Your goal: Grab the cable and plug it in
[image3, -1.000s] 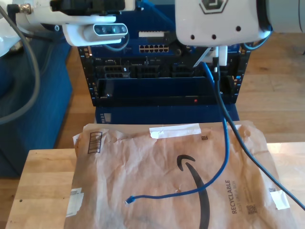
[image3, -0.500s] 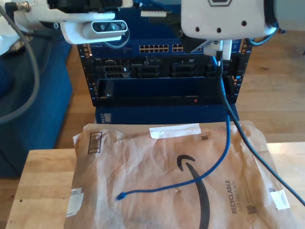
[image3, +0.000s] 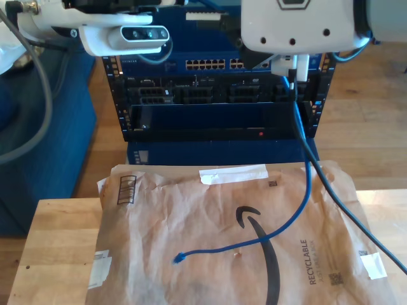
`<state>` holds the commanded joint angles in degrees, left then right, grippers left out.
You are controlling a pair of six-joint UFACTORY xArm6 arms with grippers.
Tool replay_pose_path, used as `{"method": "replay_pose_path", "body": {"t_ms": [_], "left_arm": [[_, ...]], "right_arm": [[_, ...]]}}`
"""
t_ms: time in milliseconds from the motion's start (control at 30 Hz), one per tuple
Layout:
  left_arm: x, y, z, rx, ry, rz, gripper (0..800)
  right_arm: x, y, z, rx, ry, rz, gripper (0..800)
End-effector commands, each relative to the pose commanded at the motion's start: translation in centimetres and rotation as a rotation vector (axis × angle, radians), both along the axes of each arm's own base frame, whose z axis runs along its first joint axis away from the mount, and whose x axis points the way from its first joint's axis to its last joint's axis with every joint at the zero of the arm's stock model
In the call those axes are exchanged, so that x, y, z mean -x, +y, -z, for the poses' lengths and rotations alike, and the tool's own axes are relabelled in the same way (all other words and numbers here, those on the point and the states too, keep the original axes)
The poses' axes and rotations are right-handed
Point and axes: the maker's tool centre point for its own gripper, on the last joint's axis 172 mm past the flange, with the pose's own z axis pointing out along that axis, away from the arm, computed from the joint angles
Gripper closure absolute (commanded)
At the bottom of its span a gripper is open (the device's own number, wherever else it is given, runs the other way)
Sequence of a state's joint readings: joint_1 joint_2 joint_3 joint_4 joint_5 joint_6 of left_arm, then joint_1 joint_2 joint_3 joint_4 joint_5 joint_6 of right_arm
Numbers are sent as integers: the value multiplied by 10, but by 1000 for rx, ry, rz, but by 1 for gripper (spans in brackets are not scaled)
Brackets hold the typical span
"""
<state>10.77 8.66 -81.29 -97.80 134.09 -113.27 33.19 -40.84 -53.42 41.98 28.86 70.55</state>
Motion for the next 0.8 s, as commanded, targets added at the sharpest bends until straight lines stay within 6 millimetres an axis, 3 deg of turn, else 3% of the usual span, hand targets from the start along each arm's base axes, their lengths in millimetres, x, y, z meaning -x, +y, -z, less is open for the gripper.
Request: {"method": "replay_pose_path", "body": {"t_ms": [400,667,800], "left_arm": [[-2,1,4,-7,29,3,763],[-2,1,4,-7,29,4,749],[-2,1,4,-6,28,4,740]], "right_arm": [[1,3,11,11,15,-8,477],[4,2,7,5,7,-8,595],[4,2,7,5,7,-8,588]]}}
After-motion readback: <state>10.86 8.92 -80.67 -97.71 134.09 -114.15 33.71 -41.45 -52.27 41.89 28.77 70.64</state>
